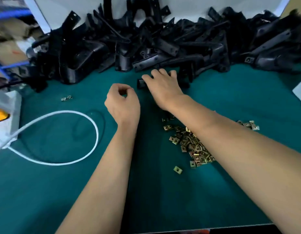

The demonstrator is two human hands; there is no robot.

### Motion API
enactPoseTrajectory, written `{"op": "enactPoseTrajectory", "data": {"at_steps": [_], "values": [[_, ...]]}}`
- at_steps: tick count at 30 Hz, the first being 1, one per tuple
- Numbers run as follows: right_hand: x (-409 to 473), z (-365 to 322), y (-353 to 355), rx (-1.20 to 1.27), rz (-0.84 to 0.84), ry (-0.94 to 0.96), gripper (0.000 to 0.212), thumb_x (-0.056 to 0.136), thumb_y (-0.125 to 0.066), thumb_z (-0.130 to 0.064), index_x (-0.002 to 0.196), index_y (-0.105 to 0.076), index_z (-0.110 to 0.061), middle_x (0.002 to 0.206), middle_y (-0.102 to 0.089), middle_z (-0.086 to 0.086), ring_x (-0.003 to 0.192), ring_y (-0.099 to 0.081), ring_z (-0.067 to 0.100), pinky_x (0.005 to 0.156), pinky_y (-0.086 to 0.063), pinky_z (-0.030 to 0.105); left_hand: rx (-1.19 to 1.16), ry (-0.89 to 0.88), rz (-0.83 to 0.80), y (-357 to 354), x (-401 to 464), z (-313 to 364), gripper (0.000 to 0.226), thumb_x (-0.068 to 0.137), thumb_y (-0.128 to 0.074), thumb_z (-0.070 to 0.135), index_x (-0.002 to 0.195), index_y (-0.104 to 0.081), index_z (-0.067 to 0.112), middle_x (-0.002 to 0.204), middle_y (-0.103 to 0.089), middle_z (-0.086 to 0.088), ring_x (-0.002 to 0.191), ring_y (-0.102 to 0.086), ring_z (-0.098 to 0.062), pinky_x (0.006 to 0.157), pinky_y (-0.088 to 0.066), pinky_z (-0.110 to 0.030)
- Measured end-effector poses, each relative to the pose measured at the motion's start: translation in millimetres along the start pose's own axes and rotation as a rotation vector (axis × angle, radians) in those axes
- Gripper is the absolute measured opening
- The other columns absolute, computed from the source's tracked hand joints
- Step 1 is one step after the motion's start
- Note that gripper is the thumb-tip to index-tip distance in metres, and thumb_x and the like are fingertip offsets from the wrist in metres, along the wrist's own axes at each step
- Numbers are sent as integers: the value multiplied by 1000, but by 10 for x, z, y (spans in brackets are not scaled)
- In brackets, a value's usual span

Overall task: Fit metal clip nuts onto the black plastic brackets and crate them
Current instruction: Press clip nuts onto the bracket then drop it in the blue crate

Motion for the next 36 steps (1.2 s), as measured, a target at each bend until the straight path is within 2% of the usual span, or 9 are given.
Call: {"op": "enactPoseTrajectory", "data": {"at_steps": [5,8,10,15,18,25,29,33,36], "values": [[-28,115,314,552,312,26,62,90,-66,1,148,-50,-13,142,-54,6,136,-47,25,112,-38,35,-88,48,-181,-154,-25,5,33,85,-58,17,117,-65,20,107,-67,7,94,-70,-22,93,-56,-49],[-223,215,631,968,537,-11,50,90,-75,-14,137,-60,-12,126,-67,0,119,-63,12,104,-49,27,-54,-205,-386,-283,-95,173,69,85,-68,11,149,-47,22,145,-50,1,132,-53,-20,111,-45,-45],[-305,225,744,1111,500,-25,41,87,-80,-22,125,-68,-14,112,-70,-6,105,-67,5,94,-55,27,-70,-366,-406,-334,-147,287,66,83,-74,11,145,-51,14,142,-55,-2,135,-51,-15,108,-47,-39],[-485,291,733,1179,324,3,25,90,-79,-22,112,-74,-11,109,-71,2,101,-69,12,91,-57,22,-367,-99,-374,-398,-183,193,24,79,-66,12,102,-72,9,96,-76,-1,92,-71,-16,87,-59,-42],[-650,501,704,1005,307,-15,16,92,-77,-26,100,-73,-13,93,-72,-1,81,-68,9,76,-55,21,-423,-75,-291,-335,-112,147,22,80,-59,5,88,-72,20,79,-71,14,80,-64,-1,81,-52,-26],[-1123,731,167,640,-473,122,23,75,-90,-37,89,-74,-28,80,-73,-8,65,-63,0,59,-49,16,142,-244,-357,-286,-14,46,50,72,-43,4,100,-76,29,97,-68,15,108,-60,-19,98,-46,-24],[-1165,675,58,744,-441,152,15,78,-89,-30,84,-76,-28,75,-73,-11,58,-57,-3,54,-43,12,298,-352,-492,-417,-152,84,44,82,-45,18,109,-78,24,121,-68,7,122,-44,-16,98,-20,-2],[-1167,718,50,846,-264,118,14,84,-84,-18,86,-72,-23,81,-73,-7,65,-63,3,61,-48,18,614,-433,-659,-534,-224,-11,50,91,-57,41,138,-64,24,151,-49,-1,144,-28,-27,120,-18,-29],[-1157,770,81,978,-97,58,13,86,-80,-8,87,-68,-12,80,-71,-5,70,-65,10,63,-50,17,687,-434,-566,-514,-232,15,42,94,-60,44,132,-65,28,134,-55,-4,131,-34,-33,107,-28,-38]]}}
Point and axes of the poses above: each hand's wrist, its own x-axis towards the middle knuckle, its own y-axis out of the back of the hand, z = x × y, the point moved 5 cm from there along x, towards the middle knuckle
